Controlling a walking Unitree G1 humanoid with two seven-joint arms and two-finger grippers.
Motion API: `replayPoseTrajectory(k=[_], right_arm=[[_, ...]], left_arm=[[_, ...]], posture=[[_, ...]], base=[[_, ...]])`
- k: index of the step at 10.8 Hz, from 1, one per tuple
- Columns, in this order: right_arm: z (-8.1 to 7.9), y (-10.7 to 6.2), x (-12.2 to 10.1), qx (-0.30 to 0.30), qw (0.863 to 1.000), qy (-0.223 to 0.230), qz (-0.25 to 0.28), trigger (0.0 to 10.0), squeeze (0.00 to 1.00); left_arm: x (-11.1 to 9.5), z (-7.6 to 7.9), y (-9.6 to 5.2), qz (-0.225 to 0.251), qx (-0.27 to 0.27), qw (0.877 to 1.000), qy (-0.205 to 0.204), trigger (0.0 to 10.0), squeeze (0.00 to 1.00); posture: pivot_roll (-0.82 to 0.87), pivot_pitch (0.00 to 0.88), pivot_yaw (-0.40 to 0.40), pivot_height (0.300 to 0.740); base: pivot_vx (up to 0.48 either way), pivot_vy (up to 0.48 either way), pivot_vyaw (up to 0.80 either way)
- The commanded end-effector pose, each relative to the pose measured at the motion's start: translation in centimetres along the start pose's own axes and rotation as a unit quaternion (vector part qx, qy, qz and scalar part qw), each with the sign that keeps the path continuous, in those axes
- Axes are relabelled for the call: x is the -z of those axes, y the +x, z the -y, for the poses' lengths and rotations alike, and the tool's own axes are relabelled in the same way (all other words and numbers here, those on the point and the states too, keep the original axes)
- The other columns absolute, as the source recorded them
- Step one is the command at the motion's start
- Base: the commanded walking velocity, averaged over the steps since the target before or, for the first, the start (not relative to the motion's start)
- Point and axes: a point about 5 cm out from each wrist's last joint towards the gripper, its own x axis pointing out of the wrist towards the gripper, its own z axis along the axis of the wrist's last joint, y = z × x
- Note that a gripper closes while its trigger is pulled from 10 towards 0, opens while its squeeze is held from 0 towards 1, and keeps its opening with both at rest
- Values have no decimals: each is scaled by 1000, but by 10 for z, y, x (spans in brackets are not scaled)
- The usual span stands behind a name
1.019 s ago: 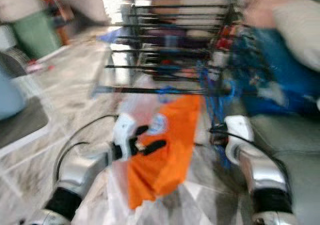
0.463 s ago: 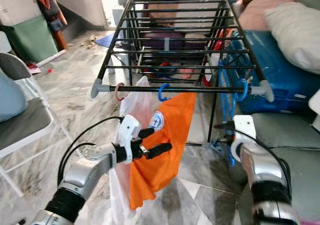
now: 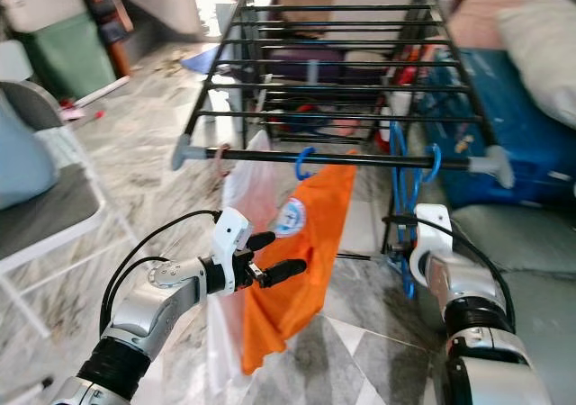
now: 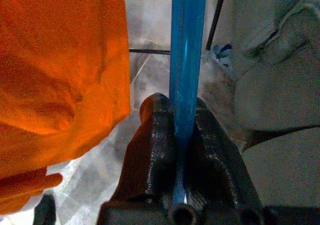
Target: Hang hanger
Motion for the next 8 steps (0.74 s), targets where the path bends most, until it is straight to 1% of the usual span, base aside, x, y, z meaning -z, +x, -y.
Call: replayPoseTrajectory(k=[1, 2, 4, 5, 6, 7, 8], right_arm=[[3, 0, 0, -1, 1000, -1, -3, 10000, 0], [4, 1, 12, -6, 1000, 1, -19, 10000, 0], [8, 2, 24, 1, 1000, 3, -28, 10000, 0], [15, 0, 23, 15, 1000, 6, -18, 10000, 945], [22, -2, 18, 34, 999, -10, 3, 10000, 1000], [27, -7, 10, 45, 998, -36, 29, 10000, 1000], [31, -18, 4, 48, 996, -29, 74, 10000, 1000]], left_arm=[[-2, 1, 0, -5, 6, 1000, 12, 10000, 0], [-2, 2, 1, -7, 7, 1000, 12, 10000, 0], [-1, 3, 2, -9, 10, 1000, 11, 10000, 0], [-1, 3, 3, -10, 12, 1000, 12, 10000, 0], [-2, 3, 3, -9, 12, 1000, 12, 10000, 0], [-2, 4, 3, -7, 12, 1000, 12, 10000, 0], [-1, 4, 3, -6, 11, 1000, 8, 10000, 0]], posture=[[20, 0, 22, 740], [19, 0, 23, 740], [12, 0, 27, 740], [11, 0, 28, 740], [11, 0, 26, 740], [9, 0, 24, 740], [1, 0, 19, 740]], base=[[0, 0, 0], [0, 0, 0], [0, 0, 0], [0, 0, 0], [0, 0, 0], [0, 0, 0], [0, 0, 0]])
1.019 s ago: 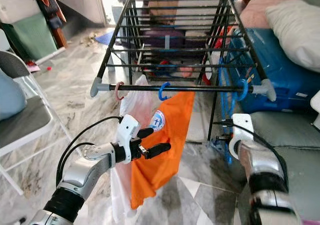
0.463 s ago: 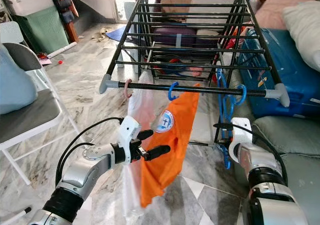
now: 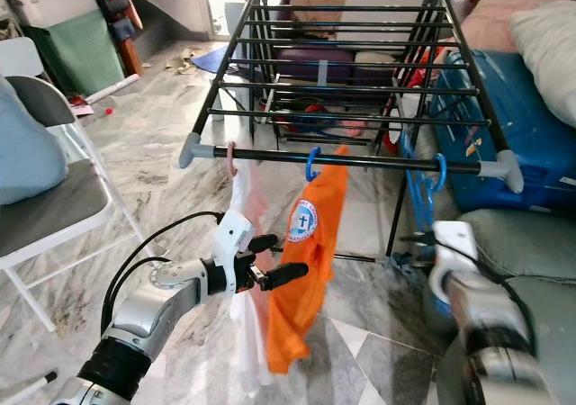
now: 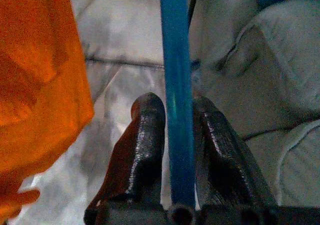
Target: Hang hanger
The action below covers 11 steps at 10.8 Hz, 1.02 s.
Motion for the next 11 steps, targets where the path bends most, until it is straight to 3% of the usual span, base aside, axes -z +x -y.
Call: replayPoseTrajectory(k=[1, 4, 7, 9, 11], right_arm=[[-2, -7, -9, -2, 1000, 13, 28, 10000, 1000], [-9, -32, 2, 1, 998, 22, 60, 10000, 1000], [-19, -80, 17, 19, 995, 14, 93, 10000, 1000], [-29, -98, 18, 27, 992, 8, 124, 10000, 1000], [-43, -117, 23, 55, 985, 44, 157, 10000, 1000]], left_arm=[[-1, 0, 0, -5, -3, 1000, 7, 10000, 0], [-1, 1, 2, -6, -2, 1000, 5, 10000, 0], [-4, 1, 2, 5, -3, 1000, 10, 10000, 0], [-8, 0, 0, 17, -19, 1000, 16, 10000, 0], [-7, -4, 1, 13, -44, 999, 18, 10000, 0]], posture=[[-5, 0, 18, 740], [-25, 0, 19, 740], [-41, 0, 8, 740], [-42, 0, 1, 740], [-44, 0, 3, 740]], base=[[0, 0, 0], [0, 0, 0], [0, 0, 0], [0, 0, 0], [0, 0, 0]])
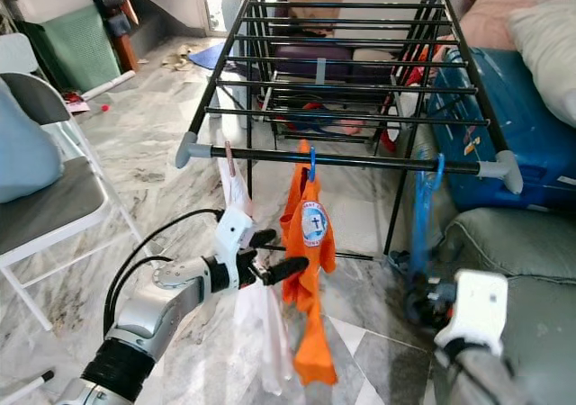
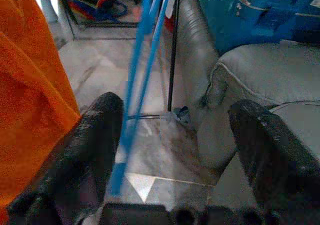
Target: Hang hanger
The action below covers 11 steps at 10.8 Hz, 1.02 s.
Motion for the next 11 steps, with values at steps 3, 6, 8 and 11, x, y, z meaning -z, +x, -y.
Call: replayPoseTrajectory(k=[3, 6, 8, 11], right_arm=[[-16, -2, -3, -9, 1000, 26, 8, 10000, 1000], [-23, 1, -7, -21, 1000, 19, 10, 10000, 1000], [-24, 2, -8, -25, 1000, 15, 11, 10000, 1000], [-26, 2, -9, -29, 999, 14, 11, 10000, 1000]], left_arm=[[-4, -3, 2, -1, -14, 1000, 17, 10000, 0], [-2, -2, 2, -1, -26, 1000, 14, 10000, 0], [0, -3, 2, -4, -32, 999, 10, 10000, 0], [-2, -3, 5, -4, -33, 999, 13, 10000, 0]], posture=[[-40, 0, 3, 740], [-44, 0, -17, 740], [-54, 0, -20, 740], [-56, 0, -18, 740]], base=[[-81, 0, 0], [-252, 0, 0], [-315, 0, 0], [-339, 0, 0]])
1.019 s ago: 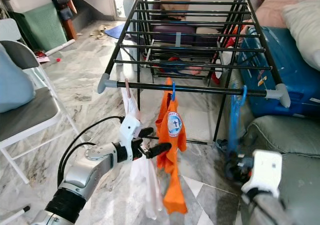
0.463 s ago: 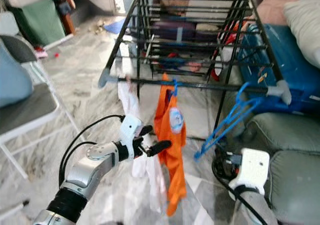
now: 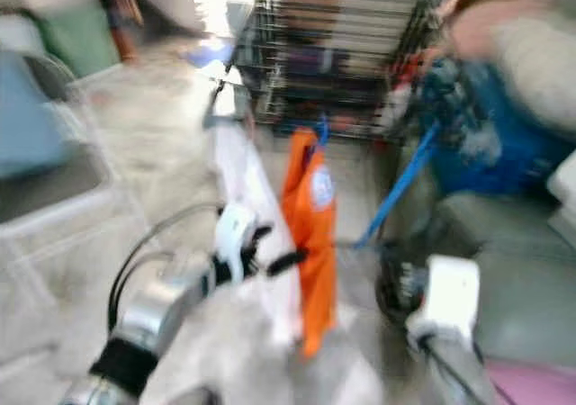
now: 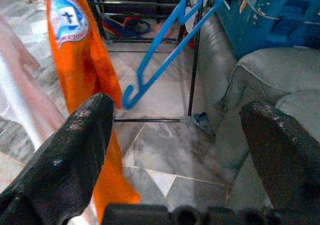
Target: Hang hanger
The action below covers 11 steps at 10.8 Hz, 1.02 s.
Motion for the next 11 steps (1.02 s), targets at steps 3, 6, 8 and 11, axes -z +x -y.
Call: replayPoseTrajectory(k=[3, 6, 8, 11], right_arm=[[-2, -1, 0, -1, 1000, 9, -3, 10000, 1000], [-9, -1, 0, -19, 1000, 17, -1, 10000, 0], [-12, 0, 0, -26, 999, 19, -1, 10000, 0], [-21, 1, 1, -47, 999, 19, 0, 10000, 0]], left_arm=[[-10, -5, 2, 7, -8, 1000, 22, 10000, 0], [-14, -10, 1, 12, -19, 999, 32, 10000, 0], [-13, -14, -1, 9, -29, 999, 36, 10000, 0], [-16, -28, -4, 9, -52, 997, 52, 10000, 0]], posture=[[-50, 0, -14, 740], [-42, 0, -16, 740], [-36, 0, -15, 740], [-29, 0, -13, 740]], base=[[-337, 0, 0], [-340, 0, 0], [-341, 0, 0], [-334, 0, 0]])
